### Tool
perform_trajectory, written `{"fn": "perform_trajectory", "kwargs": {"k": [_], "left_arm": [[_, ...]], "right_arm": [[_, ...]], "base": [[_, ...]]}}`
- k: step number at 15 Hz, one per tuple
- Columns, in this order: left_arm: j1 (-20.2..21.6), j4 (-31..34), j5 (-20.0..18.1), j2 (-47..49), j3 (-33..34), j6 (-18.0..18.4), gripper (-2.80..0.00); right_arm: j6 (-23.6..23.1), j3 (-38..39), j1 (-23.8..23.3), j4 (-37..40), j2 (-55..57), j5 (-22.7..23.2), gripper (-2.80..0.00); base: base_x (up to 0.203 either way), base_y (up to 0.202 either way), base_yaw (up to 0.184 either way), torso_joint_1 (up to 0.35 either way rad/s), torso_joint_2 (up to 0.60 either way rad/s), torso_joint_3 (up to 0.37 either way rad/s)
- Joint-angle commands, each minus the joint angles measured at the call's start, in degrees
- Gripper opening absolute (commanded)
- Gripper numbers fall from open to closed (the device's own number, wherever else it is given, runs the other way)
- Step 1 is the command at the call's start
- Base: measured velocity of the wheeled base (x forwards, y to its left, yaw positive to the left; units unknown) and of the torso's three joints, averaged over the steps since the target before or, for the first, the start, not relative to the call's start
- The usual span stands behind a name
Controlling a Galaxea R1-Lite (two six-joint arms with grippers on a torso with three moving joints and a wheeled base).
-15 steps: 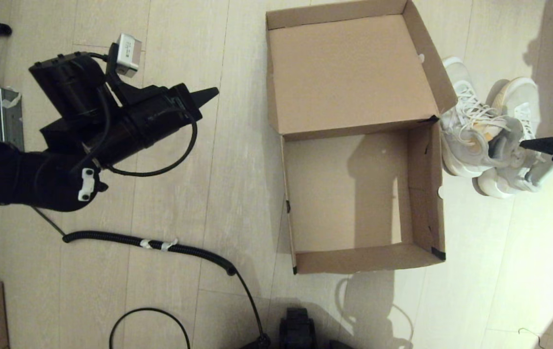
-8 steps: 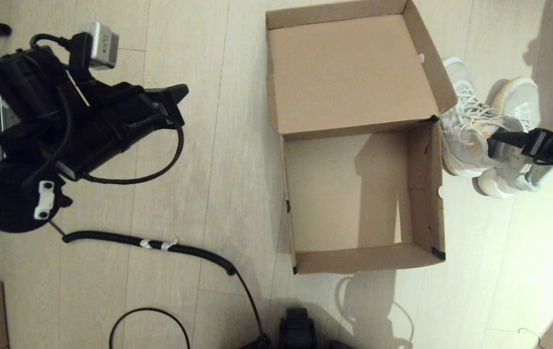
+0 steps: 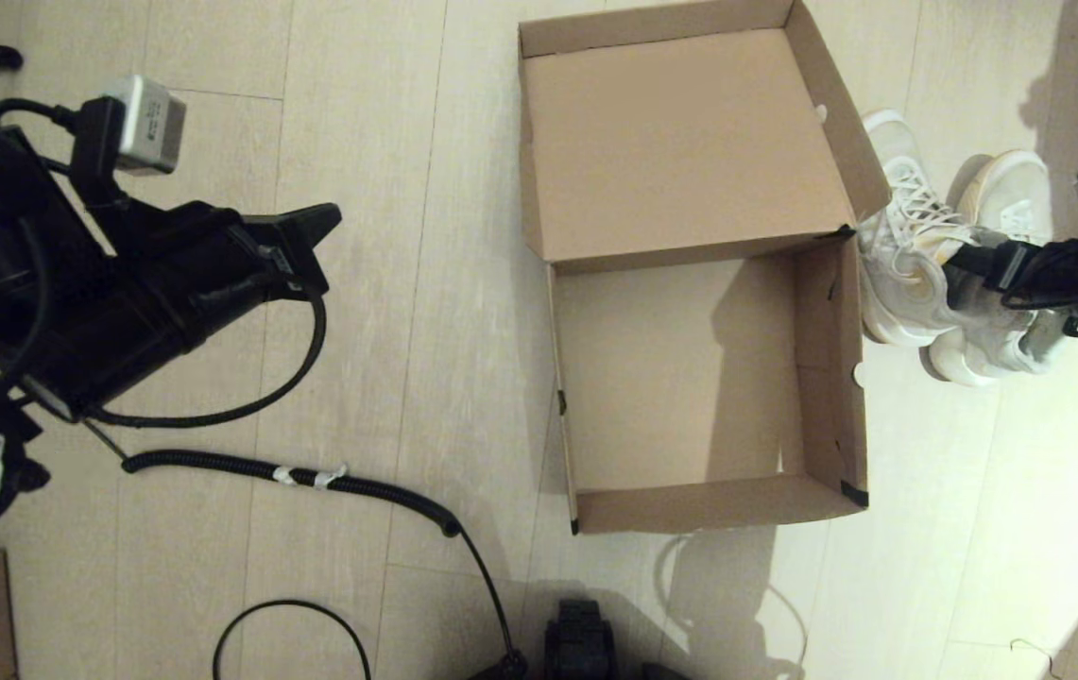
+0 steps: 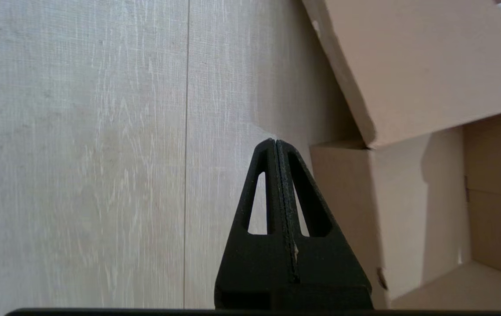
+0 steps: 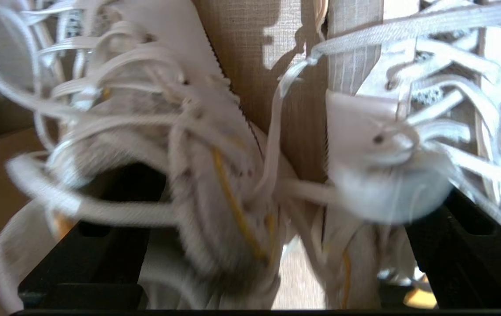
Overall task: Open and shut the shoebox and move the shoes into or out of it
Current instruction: Put the shoes into the shoe box
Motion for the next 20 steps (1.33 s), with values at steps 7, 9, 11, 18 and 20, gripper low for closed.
{"fn": "perform_trajectory", "kwargs": {"k": [7, 9, 11, 18, 20], "left_arm": [[-0.5, 3.71, 0.23, -11.14, 8.66, -0.09, -2.8], [-0.49, 4.06, 2.52, -14.46, 10.79, -0.05, -2.8], [-0.26, 5.12, 5.03, -19.86, 14.97, -0.07, -2.8], [0.3, 9.8, 8.1, -30.09, 25.76, -1.53, -2.8], [0.3, 9.8, 8.17, -28.94, 26.36, -1.76, -2.8]], "right_arm": [[0.02, -0.93, 0.82, -0.17, 2.64, -1.89, -2.8], [-0.06, -0.87, 0.91, -0.11, 2.03, -6.27, -2.8], [-0.1, 0.25, 0.85, 0.97, -2.08, -7.59, -2.8], [0.22, 10.66, 0.34, 16.42, -30.29, -7.99, -2.8], [0.21, 14.19, 0.31, 20.11, -37.55, -8.1, -2.8]], "base": [[0.0, 0.0, 0.0, 0.0, 0.0, 0.0], [0.0, 0.0, 0.0, 0.0, 0.0, 0.0], [0.0, 0.0, 0.0, 0.0, 0.0, 0.0], [0.0, 0.0, 0.0, 0.0, 0.0, 0.0], [0.0, 0.0, 0.0, 0.0, 0.0, 0.0]]}}
